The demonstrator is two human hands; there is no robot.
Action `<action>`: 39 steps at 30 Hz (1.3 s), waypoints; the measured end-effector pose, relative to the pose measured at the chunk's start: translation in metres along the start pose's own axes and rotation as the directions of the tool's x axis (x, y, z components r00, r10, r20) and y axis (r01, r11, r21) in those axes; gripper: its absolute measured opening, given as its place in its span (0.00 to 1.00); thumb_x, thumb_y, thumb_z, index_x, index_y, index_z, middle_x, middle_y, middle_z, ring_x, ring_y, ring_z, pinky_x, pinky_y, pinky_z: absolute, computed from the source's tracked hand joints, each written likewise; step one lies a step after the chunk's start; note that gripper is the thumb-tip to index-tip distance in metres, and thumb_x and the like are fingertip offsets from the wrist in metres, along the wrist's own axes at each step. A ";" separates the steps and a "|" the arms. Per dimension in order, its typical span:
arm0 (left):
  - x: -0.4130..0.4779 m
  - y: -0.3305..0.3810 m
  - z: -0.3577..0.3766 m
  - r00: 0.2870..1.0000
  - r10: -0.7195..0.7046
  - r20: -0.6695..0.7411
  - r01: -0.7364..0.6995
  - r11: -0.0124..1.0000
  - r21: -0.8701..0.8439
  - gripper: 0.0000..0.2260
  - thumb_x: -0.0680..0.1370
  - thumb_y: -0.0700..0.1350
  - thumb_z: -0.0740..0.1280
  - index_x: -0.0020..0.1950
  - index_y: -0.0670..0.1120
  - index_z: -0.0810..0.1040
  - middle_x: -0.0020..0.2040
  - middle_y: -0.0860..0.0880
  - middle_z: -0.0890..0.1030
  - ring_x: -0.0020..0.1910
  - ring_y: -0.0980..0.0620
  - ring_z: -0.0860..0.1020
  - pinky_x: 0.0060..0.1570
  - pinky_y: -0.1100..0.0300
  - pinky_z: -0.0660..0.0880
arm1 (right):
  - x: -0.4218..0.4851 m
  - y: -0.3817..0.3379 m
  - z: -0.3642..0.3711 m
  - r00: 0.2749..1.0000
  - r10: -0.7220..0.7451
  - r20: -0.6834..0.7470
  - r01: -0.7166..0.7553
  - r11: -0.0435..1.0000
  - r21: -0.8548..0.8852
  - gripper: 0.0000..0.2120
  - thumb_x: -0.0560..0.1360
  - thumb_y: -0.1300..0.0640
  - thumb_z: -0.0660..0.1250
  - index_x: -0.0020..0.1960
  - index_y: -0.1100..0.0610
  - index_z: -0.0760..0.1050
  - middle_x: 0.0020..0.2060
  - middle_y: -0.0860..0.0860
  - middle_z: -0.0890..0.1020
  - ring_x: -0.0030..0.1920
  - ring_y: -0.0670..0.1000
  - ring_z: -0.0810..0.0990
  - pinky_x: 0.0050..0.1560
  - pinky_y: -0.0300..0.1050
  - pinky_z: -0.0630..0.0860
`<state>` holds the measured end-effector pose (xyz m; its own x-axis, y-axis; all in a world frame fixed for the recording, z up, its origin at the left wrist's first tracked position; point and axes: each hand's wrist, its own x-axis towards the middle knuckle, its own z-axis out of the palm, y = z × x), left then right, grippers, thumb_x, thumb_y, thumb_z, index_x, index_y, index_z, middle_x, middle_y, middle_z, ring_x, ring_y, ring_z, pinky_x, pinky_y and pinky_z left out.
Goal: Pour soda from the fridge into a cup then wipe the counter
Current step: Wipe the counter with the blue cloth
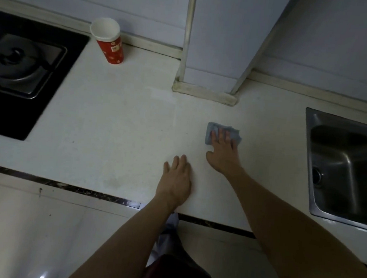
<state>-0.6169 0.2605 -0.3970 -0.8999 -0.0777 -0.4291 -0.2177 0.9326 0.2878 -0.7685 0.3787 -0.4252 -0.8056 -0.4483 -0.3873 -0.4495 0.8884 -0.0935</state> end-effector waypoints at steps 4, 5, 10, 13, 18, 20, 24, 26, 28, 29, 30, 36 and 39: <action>0.006 -0.013 -0.017 1.000 0.024 -0.010 -0.024 1.000 -0.020 0.23 0.82 0.43 0.53 0.77 0.38 0.58 0.77 0.42 0.59 0.74 0.42 0.60 0.73 0.44 0.58 | 0.049 0.008 -0.026 0.998 0.058 0.037 -0.060 0.997 0.057 0.35 0.80 0.49 0.55 0.79 0.53 0.40 0.79 0.54 0.40 0.78 0.55 0.40 0.77 0.55 0.41; 0.006 -0.015 -0.020 0.999 0.041 -0.009 -0.041 0.999 -0.011 0.22 0.81 0.42 0.54 0.75 0.38 0.60 0.76 0.42 0.61 0.72 0.42 0.63 0.72 0.45 0.61 | 0.057 0.007 -0.031 0.995 0.082 0.052 -0.086 0.994 0.072 0.34 0.80 0.48 0.54 0.79 0.53 0.39 0.79 0.54 0.40 0.78 0.55 0.39 0.77 0.54 0.41; 0.012 -0.026 -0.031 0.991 0.111 0.073 -0.112 0.994 0.003 0.21 0.80 0.43 0.58 0.72 0.40 0.67 0.76 0.41 0.62 0.72 0.43 0.63 0.70 0.48 0.64 | 0.084 -0.029 -0.043 0.979 0.202 0.016 -0.202 0.973 0.106 0.33 0.80 0.48 0.52 0.79 0.55 0.41 0.79 0.55 0.43 0.78 0.57 0.40 0.76 0.59 0.43; 0.009 -0.037 -0.038 0.986 0.132 0.104 -0.126 0.990 -0.058 0.22 0.80 0.42 0.59 0.74 0.39 0.66 0.77 0.41 0.61 0.75 0.43 0.60 0.72 0.50 0.62 | 0.095 -0.058 -0.044 0.970 0.244 0.005 -0.242 0.959 0.147 0.34 0.79 0.47 0.52 0.79 0.55 0.41 0.79 0.56 0.43 0.78 0.58 0.41 0.76 0.60 0.43; -0.010 -0.063 -0.036 0.993 0.076 0.089 -0.075 0.997 -0.012 0.22 0.80 0.42 0.59 0.73 0.39 0.66 0.77 0.42 0.60 0.75 0.44 0.59 0.73 0.49 0.60 | 0.101 -0.104 -0.040 0.997 0.076 -0.003 -0.075 0.989 0.128 0.35 0.79 0.47 0.55 0.79 0.55 0.41 0.79 0.55 0.41 0.78 0.58 0.38 0.76 0.59 0.41; -0.018 -0.073 -0.035 0.994 0.069 0.091 -0.068 0.998 -0.010 0.22 0.79 0.42 0.59 0.73 0.39 0.66 0.77 0.43 0.59 0.75 0.45 0.59 0.73 0.49 0.60 | 0.103 -0.125 -0.038 0.999 -0.050 -0.014 0.051 0.996 0.080 0.36 0.79 0.47 0.56 0.79 0.55 0.42 0.79 0.55 0.41 0.78 0.57 0.38 0.77 0.58 0.41; -0.039 -0.090 -0.036 0.985 0.112 0.131 -0.116 0.993 0.024 0.22 0.79 0.42 0.60 0.73 0.39 0.66 0.77 0.42 0.58 0.75 0.44 0.59 0.72 0.46 0.60 | 0.090 -0.148 -0.030 0.988 -0.152 -0.004 0.152 0.987 0.054 0.36 0.79 0.50 0.58 0.79 0.54 0.41 0.79 0.53 0.41 0.78 0.55 0.38 0.76 0.56 0.39; -0.049 -0.101 -0.035 0.976 0.146 0.160 -0.159 0.984 0.074 0.22 0.79 0.43 0.60 0.73 0.39 0.66 0.77 0.42 0.57 0.74 0.43 0.58 0.71 0.45 0.61 | 0.073 -0.141 -0.024 0.992 -0.122 -0.011 0.122 0.991 0.052 0.36 0.79 0.51 0.58 0.79 0.54 0.42 0.79 0.54 0.41 0.78 0.55 0.39 0.77 0.56 0.40; -0.059 -0.110 -0.034 0.964 0.178 0.199 -0.204 0.971 0.121 0.24 0.79 0.46 0.61 0.73 0.40 0.65 0.78 0.42 0.55 0.75 0.43 0.57 0.70 0.43 0.61 | 0.051 -0.127 -0.016 0.999 -0.030 -0.020 0.032 0.997 0.066 0.36 0.79 0.52 0.59 0.79 0.55 0.43 0.79 0.55 0.43 0.78 0.56 0.41 0.77 0.56 0.42; -0.064 -0.115 -0.033 0.957 0.188 0.222 -0.221 0.966 0.136 0.26 0.78 0.47 0.62 0.74 0.40 0.64 0.78 0.42 0.55 0.75 0.42 0.56 0.70 0.42 0.61 | 0.038 -0.117 -0.012 0.999 0.037 -0.026 -0.034 0.995 0.089 0.36 0.78 0.52 0.59 0.79 0.56 0.43 0.79 0.55 0.44 0.78 0.57 0.42 0.77 0.56 0.42; -0.069 -0.120 -0.031 0.951 0.196 0.241 -0.236 0.960 0.149 0.27 0.78 0.48 0.63 0.74 0.40 0.63 0.78 0.43 0.54 0.75 0.42 0.56 0.71 0.42 0.61 | 0.025 -0.106 -0.007 0.994 0.105 -0.027 -0.101 0.988 0.116 0.37 0.78 0.52 0.60 0.79 0.56 0.43 0.79 0.56 0.44 0.78 0.57 0.42 0.76 0.56 0.42; -0.100 -0.151 -0.018 0.936 0.236 0.260 -0.287 0.941 0.180 0.26 0.79 0.47 0.62 0.74 0.39 0.62 0.78 0.42 0.53 0.75 0.42 0.56 0.71 0.42 0.61 | -0.056 -0.108 0.033 0.935 0.354 0.007 -0.349 0.919 0.186 0.40 0.78 0.50 0.61 0.79 0.57 0.40 0.78 0.58 0.42 0.78 0.60 0.40 0.76 0.58 0.42; -0.109 -0.161 -0.015 0.929 0.255 0.269 -0.310 0.932 0.187 0.27 0.79 0.45 0.62 0.76 0.39 0.59 0.80 0.42 0.49 0.77 0.42 0.52 0.73 0.41 0.58 | -0.068 -0.167 0.044 0.966 0.255 -0.039 -0.243 0.949 0.203 0.39 0.77 0.50 0.60 0.79 0.56 0.41 0.78 0.56 0.41 0.78 0.58 0.39 0.76 0.57 0.40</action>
<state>-0.4892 0.1137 -0.3837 -0.7898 0.2605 -0.5553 0.1471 0.9593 0.2409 -0.6219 0.2655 -0.4236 -0.9080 -0.2102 -0.3624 -0.1527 0.9716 -0.1808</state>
